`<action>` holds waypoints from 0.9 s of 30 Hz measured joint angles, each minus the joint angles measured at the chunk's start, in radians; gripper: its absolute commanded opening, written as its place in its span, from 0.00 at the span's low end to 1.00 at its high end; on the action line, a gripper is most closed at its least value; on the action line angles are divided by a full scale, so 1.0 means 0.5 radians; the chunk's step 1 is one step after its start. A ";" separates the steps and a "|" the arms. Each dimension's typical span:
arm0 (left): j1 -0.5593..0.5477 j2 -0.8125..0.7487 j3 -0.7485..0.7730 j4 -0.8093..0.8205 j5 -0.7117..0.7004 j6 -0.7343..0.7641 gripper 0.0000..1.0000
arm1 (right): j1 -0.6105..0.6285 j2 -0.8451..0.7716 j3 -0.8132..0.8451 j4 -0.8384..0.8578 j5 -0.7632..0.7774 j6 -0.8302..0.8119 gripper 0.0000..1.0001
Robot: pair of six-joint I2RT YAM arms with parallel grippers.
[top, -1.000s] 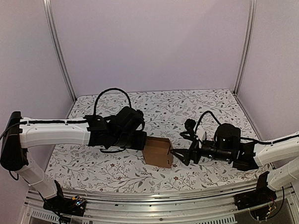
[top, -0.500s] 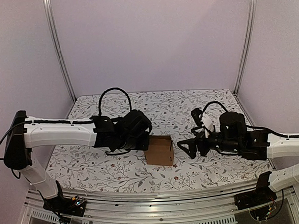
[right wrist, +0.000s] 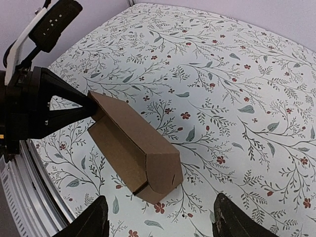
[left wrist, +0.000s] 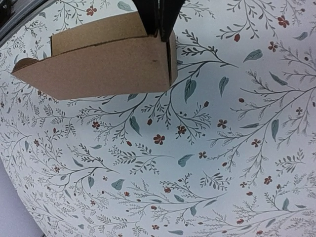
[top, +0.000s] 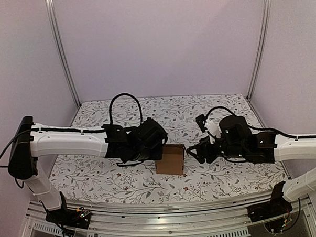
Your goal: Fold the paper box
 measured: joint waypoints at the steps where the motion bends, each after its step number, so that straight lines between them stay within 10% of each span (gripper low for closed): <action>1: -0.004 0.003 0.003 -0.001 -0.001 -0.005 0.00 | 0.000 0.027 0.023 -0.005 0.005 0.005 0.66; 27: -0.064 0.007 0.018 -0.055 -0.038 -0.034 0.00 | 0.124 0.459 0.214 -0.119 0.216 -0.003 0.26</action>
